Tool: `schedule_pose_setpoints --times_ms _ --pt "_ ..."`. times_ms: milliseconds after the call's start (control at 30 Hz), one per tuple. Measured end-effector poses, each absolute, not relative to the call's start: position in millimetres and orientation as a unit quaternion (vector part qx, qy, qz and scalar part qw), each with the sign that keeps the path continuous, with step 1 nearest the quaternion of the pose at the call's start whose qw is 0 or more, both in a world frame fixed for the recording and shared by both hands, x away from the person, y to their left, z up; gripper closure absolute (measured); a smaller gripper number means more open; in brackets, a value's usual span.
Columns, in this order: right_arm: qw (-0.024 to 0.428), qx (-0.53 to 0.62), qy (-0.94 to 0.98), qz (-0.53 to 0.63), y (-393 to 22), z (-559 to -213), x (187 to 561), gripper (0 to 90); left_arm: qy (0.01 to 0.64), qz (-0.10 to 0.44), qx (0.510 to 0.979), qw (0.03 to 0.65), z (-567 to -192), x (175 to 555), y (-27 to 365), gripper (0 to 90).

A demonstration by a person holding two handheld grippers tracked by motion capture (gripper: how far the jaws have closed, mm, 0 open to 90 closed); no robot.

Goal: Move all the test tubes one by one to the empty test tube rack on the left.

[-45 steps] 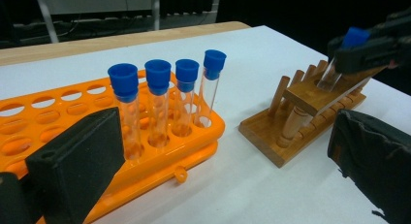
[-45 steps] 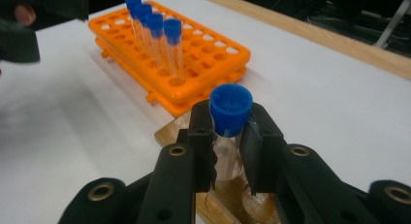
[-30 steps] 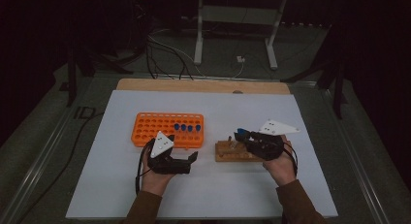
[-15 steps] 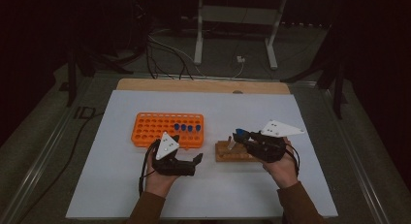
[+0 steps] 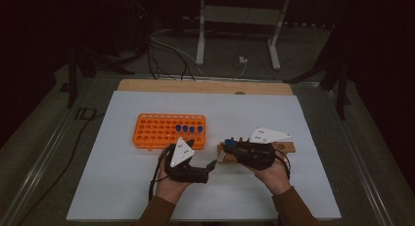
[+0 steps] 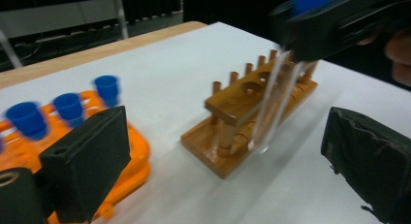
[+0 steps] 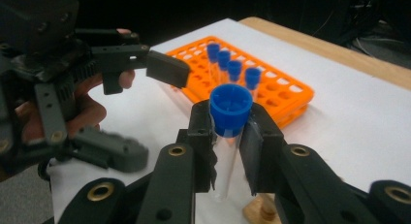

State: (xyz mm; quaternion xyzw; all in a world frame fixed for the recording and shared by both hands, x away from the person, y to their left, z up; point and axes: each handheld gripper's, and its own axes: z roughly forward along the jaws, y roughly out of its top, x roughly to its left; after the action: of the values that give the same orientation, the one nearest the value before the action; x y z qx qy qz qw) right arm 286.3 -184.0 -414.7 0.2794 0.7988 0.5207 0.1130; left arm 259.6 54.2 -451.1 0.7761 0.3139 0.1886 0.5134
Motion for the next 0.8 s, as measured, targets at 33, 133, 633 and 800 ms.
schedule_pose_setpoints --times_ms 33,133,633,800 --pt "0.111 0.279 0.8 0.519 -181 -416 286 76.0 0.309 0.19 0.779 0.511 -451 259 52 6.3" --pt "0.107 0.277 0.803 0.517 -175 -418 284 76.0 0.302 0.202 0.785 0.502 -453 255 42 14.2" --pt "0.092 0.267 0.804 0.523 -166 -419 281 76.1 0.282 0.21 0.787 0.506 -455 249 35 67.5" --pt "0.087 0.265 0.805 0.524 -166 -420 280 76.1 0.278 0.204 0.789 0.508 -455 249 36 75.4"
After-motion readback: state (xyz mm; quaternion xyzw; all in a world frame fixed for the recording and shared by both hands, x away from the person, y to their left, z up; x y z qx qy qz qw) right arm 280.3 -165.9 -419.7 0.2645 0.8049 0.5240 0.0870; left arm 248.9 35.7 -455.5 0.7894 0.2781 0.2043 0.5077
